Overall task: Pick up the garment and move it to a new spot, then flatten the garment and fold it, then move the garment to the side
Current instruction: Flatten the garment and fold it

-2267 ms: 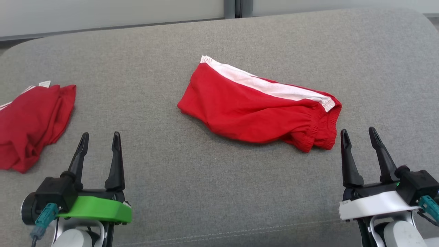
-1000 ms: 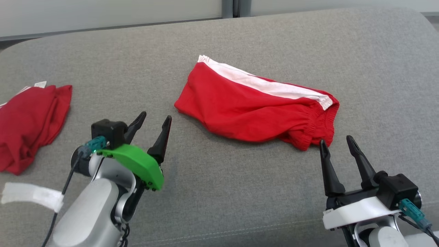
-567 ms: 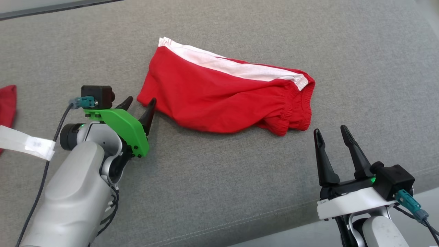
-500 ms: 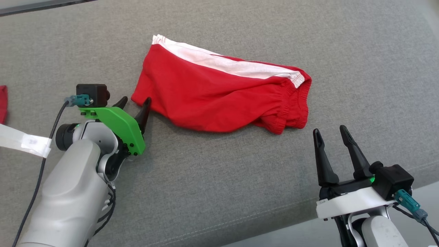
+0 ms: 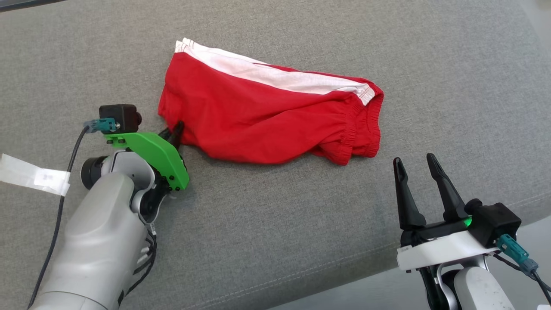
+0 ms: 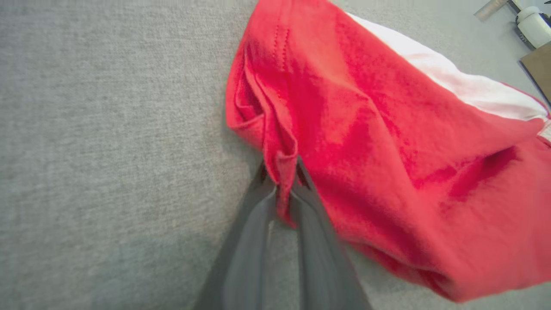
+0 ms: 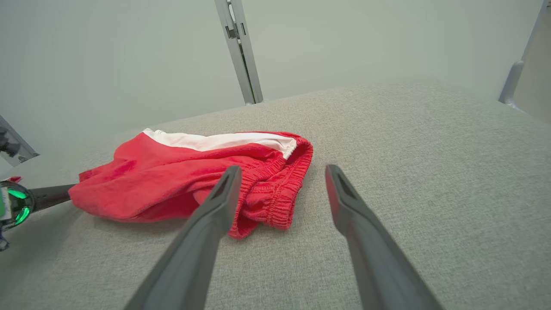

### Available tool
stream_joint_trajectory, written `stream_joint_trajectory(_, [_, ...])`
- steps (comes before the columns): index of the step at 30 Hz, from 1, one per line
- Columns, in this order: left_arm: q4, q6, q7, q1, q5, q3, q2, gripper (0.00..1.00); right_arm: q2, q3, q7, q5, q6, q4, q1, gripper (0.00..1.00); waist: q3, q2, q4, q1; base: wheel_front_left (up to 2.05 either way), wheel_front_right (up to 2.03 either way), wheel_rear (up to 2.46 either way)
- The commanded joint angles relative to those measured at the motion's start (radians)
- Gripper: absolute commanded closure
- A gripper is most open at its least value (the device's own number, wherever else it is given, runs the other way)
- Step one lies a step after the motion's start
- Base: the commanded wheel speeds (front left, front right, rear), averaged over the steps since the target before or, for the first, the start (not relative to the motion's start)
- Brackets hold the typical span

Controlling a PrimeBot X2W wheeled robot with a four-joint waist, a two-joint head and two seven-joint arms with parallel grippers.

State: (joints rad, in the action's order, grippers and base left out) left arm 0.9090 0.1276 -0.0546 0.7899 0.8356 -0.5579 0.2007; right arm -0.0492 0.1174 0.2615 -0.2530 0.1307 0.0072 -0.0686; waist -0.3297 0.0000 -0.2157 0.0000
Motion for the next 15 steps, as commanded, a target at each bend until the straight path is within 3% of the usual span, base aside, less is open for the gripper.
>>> stream_joint_trajectory(1, [0.006,0.003,0.010,-0.009,0.009,-0.002,-0.004,1.00,-0.001,-0.001,0.003,-0.004,0.000,-0.004,-0.007,0.00,0.005,0.0000,0.005,0.0000,0.00,0.00,0.00])
stream_joint_trajectory(15, [-0.099,-0.007,0.253,-0.219,0.049,0.014,-0.010,1.00,-0.001,-0.044,0.003,0.021,0.000,0.000,0.043,0.00,0.063,0.0000,0.100,0.0000,0.00,0.00,0.00])
